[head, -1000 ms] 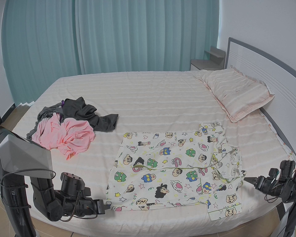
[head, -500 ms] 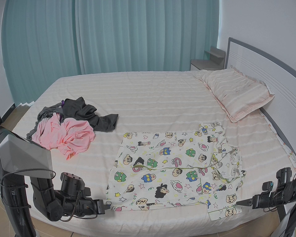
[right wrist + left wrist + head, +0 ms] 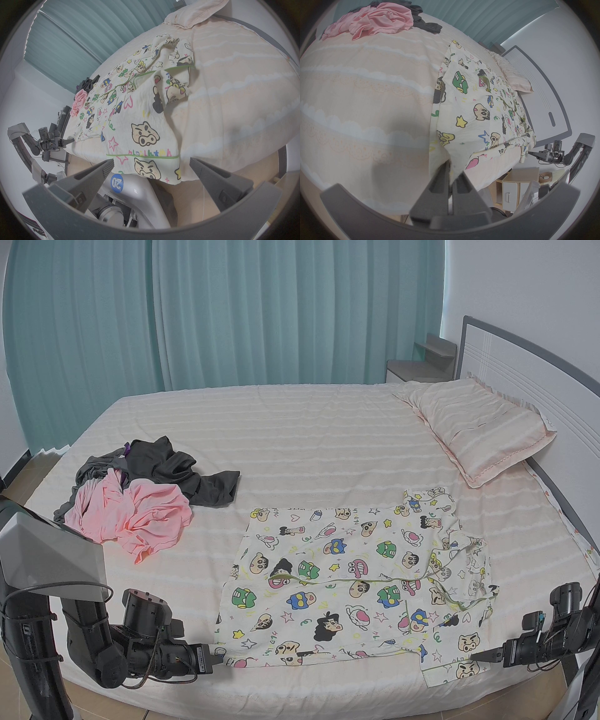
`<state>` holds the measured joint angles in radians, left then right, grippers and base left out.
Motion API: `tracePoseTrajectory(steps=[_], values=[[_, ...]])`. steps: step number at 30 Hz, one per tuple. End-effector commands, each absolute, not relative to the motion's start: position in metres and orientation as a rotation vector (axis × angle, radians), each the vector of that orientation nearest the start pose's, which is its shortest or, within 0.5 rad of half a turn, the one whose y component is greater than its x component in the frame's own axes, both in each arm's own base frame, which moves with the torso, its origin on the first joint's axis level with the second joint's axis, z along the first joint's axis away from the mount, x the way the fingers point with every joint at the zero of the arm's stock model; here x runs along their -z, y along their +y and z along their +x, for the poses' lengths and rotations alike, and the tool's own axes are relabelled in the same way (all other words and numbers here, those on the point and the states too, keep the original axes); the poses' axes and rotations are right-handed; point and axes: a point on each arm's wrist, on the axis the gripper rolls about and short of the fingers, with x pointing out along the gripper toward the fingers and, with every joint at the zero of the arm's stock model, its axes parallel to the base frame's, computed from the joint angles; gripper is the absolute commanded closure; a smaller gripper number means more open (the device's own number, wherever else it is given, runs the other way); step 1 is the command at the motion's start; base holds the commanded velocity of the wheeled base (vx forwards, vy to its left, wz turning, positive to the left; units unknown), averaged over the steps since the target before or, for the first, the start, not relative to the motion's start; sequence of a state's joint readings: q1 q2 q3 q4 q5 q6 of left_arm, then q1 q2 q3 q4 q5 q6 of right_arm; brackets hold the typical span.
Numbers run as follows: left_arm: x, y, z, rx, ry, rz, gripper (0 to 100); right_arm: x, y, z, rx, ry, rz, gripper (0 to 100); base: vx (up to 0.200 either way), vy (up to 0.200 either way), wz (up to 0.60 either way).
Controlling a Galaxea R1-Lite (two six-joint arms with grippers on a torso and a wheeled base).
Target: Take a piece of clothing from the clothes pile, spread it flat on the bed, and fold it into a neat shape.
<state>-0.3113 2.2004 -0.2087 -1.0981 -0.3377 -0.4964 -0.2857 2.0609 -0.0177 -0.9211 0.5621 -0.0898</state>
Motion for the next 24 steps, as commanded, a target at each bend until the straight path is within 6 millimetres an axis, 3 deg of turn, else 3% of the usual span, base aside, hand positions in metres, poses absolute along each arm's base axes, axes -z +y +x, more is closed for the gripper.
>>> tracePoseTrajectory(steps=[1,22,23,24], values=[[0.027,-0.08,0.224,0.366,1.04,-0.458,100,0.019,-0.033,0.163,-0.301,1.05,0.393,0,0.0,0.0,0.0],[0.027,-0.08,0.224,0.367,1.04,-0.457,100,0.032,-0.021,0.171,-0.335,1.088,0.337,0,0.0,0.0,0.0],[0.027,-0.08,0.224,0.367,1.04,-0.457,100,0.032,-0.021,0.171,-0.335,1.088,0.337,100,0.0,0.0,0.0],[0.027,-0.08,0.224,0.366,1.04,-0.458,100,0.032,-0.022,0.172,-0.329,1.085,0.337,100,0.0,0.0,0.0]])
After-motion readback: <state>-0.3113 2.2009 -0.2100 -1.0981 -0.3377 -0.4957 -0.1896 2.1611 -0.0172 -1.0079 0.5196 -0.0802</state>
